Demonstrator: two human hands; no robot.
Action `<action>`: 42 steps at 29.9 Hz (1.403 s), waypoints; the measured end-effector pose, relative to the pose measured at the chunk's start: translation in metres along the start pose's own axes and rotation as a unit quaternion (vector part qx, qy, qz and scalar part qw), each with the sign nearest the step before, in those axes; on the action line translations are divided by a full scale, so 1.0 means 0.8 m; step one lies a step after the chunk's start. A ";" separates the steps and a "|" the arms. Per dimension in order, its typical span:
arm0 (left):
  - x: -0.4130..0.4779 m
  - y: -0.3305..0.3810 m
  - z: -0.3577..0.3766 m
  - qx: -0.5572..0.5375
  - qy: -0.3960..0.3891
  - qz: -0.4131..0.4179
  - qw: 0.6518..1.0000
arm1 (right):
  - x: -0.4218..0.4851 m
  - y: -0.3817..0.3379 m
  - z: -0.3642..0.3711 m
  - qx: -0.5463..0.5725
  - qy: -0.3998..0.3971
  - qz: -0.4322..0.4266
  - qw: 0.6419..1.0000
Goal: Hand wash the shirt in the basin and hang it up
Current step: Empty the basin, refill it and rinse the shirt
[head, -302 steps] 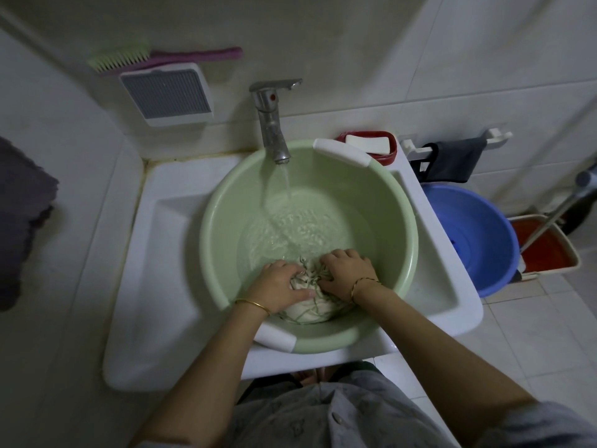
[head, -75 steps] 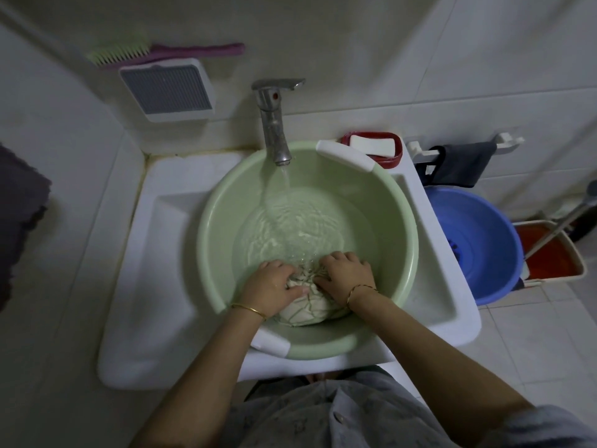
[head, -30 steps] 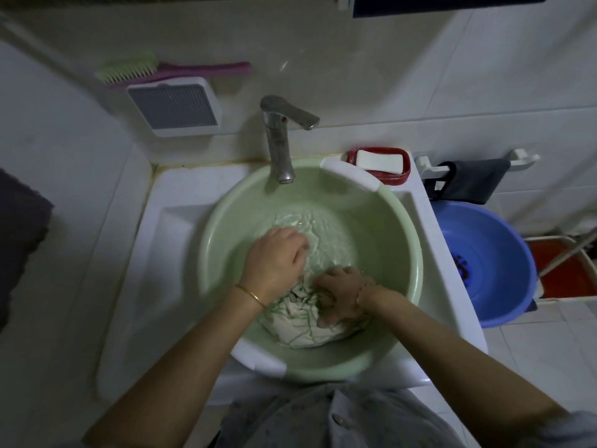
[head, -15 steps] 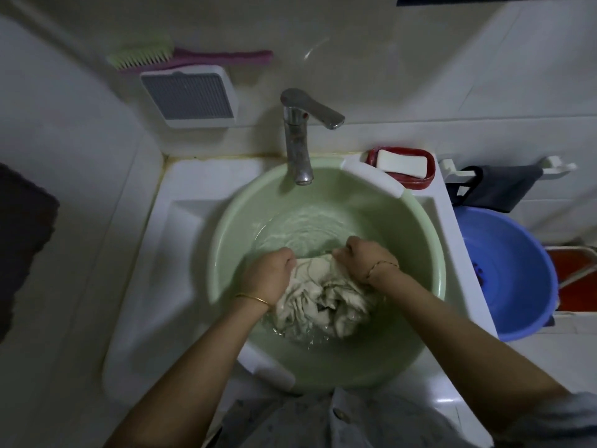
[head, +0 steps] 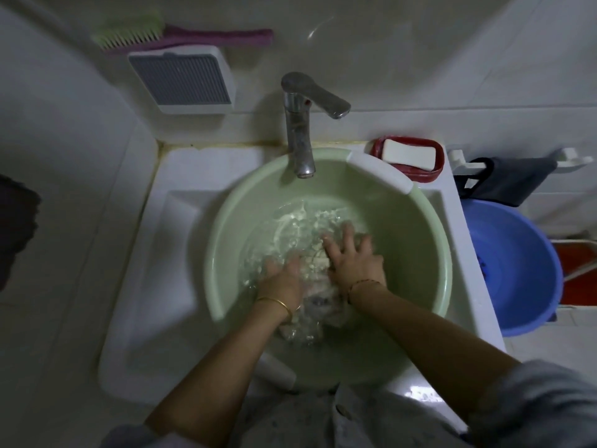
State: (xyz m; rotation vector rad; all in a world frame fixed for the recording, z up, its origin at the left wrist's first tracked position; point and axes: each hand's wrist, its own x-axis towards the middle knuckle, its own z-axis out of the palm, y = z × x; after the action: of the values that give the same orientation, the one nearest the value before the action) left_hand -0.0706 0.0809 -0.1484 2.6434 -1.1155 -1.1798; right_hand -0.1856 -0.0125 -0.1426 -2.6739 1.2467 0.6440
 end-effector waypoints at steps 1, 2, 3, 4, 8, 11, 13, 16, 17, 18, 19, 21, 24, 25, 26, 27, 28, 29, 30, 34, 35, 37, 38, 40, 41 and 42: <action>0.001 0.003 0.000 -0.035 0.015 0.011 0.999 | 0.003 0.000 0.000 0.025 0.012 0.015 1.000; 0.005 0.005 0.001 -0.105 0.035 0.019 0.994 | 0.004 -0.002 0.001 0.070 0.020 0.037 0.997; 0.007 0.008 -0.001 -0.208 0.056 0.014 0.976 | 0.005 -0.004 0.004 0.142 0.020 0.065 0.988; 0.007 0.012 -0.004 -0.341 0.064 -0.009 0.938 | 0.005 -0.007 0.005 0.236 0.026 0.103 0.966; 0.006 0.026 -0.029 -0.713 -0.034 -0.133 0.688 | -0.009 -0.011 -0.007 0.419 0.108 0.086 0.898; -0.002 0.040 -0.042 -0.720 -0.053 -0.099 0.685 | -0.039 -0.023 -0.040 0.468 0.144 0.046 0.871; -0.006 0.048 -0.043 -0.715 -0.089 -0.062 0.690 | -0.051 -0.033 -0.058 0.448 0.166 0.046 0.877; -0.009 0.056 -0.043 -0.676 -0.074 -0.055 0.731 | -0.052 -0.039 -0.071 0.400 0.175 0.053 0.898; -0.010 0.058 -0.041 -0.635 -0.044 -0.052 0.769 | -0.049 -0.039 -0.074 0.378 0.175 0.057 0.907; -0.009 0.061 -0.035 -0.594 -0.009 -0.053 0.803 | -0.045 -0.036 -0.075 0.363 0.168 0.067 0.914; -0.009 0.061 -0.030 -0.565 0.005 -0.062 0.823 | -0.040 -0.031 -0.077 0.353 0.159 0.079 0.919; -0.021 0.065 -0.028 -0.556 -0.007 -0.055 0.830 | -0.028 -0.016 -0.077 0.341 0.136 0.099 0.925; -0.038 0.061 -0.047 -0.414 0.038 -0.001 0.910 | -0.014 0.011 -0.069 0.288 0.113 0.104 0.945; -0.040 0.054 -0.054 -0.346 0.093 0.011 0.934 | -0.013 0.018 -0.067 0.271 0.108 0.100 0.951; -0.040 0.047 -0.059 -0.314 0.144 0.024 0.938 | -0.014 0.024 -0.066 0.264 0.101 0.092 0.955; -0.040 0.040 -0.060 -0.307 0.169 0.043 0.936 | -0.018 0.026 -0.066 0.265 0.093 0.085 0.956; -0.042 0.035 -0.058 -0.295 0.179 0.056 0.937 | -0.023 0.025 -0.065 0.269 0.088 0.079 0.956; -0.038 0.027 -0.052 -0.281 0.180 0.068 0.940 | -0.030 0.022 -0.063 0.259 0.096 0.067 0.959; -0.034 0.020 -0.043 -0.243 0.167 0.076 0.952 | -0.038 0.018 -0.059 0.221 0.110 0.048 0.968; -0.018 -0.004 -0.016 -0.028 0.093 0.121 0.988 | -0.042 0.008 -0.026 0.025 0.005 -0.051 0.998; -0.016 -0.007 -0.012 0.008 0.084 0.121 0.989 | -0.038 0.010 -0.019 -0.011 -0.036 -0.052 0.998; -0.011 -0.008 -0.009 0.044 0.087 0.113 0.989 | -0.031 0.009 -0.012 -0.053 -0.079 -0.038 0.995; -0.010 -0.007 -0.009 0.048 0.086 0.111 0.989 | -0.033 0.006 -0.015 -0.059 -0.084 -0.038 0.994; -0.010 0.000 -0.014 0.035 0.081 0.113 0.990 | -0.033 0.003 -0.028 0.035 -0.071 -0.020 0.997; -0.009 0.002 -0.018 0.022 0.074 0.113 0.991 | -0.032 0.006 -0.037 0.116 -0.068 -0.017 0.991; -0.008 0.002 -0.022 0.008 0.067 0.110 0.992 | -0.030 0.011 -0.048 0.182 -0.060 -0.029 0.981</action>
State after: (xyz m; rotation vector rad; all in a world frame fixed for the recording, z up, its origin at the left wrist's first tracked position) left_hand -0.0626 0.0795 -0.1315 2.4873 -1.3523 -0.9418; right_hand -0.1930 -0.0123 -0.0973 -2.3269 1.1257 0.5046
